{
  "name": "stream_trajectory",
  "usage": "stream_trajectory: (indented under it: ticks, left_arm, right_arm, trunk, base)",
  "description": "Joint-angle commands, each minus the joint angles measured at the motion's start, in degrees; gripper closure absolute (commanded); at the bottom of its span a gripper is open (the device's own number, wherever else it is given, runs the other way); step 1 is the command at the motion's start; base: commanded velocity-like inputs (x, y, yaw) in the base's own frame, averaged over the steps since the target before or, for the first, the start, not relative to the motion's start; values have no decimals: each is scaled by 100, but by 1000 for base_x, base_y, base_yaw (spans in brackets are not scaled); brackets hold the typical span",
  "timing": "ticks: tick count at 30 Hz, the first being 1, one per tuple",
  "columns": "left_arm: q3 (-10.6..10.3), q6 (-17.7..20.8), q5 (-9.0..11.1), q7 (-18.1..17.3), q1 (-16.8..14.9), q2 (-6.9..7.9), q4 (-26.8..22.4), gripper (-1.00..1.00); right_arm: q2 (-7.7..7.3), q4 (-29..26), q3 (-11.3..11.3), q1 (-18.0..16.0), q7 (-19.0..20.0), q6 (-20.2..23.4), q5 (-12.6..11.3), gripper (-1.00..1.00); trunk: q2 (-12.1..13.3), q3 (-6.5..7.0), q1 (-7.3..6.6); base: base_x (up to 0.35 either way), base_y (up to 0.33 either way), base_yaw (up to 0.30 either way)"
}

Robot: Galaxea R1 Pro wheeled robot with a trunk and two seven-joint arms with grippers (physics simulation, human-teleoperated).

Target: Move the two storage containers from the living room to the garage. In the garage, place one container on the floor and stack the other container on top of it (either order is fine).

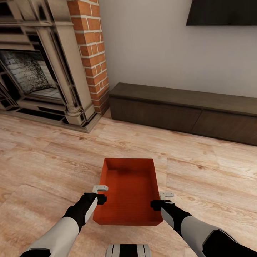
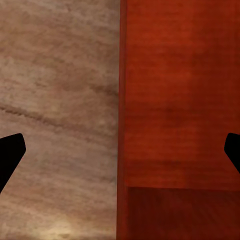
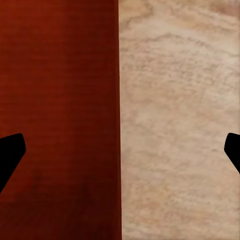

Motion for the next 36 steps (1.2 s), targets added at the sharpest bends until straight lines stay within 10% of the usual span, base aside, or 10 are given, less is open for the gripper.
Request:
stream_trajectory:
  ticks: [1, 36]
  left_arm:
    - [-3, 32, -3, 18, 0, -1, -10, -100]
    - [-3, 33, -3, 18, 0, 7, -10, -100]
  right_arm:
    - [-2, -14, 48, -1, -37, 33, -33, -100]
    - [-2, -14, 48, -1, -37, 33, -33, -100]
  trunk:
    - [-2, -4, -1]
    - [-52, -199, 41]
  base:
    - [0, 0, 0]
    - [0, 0, 0]
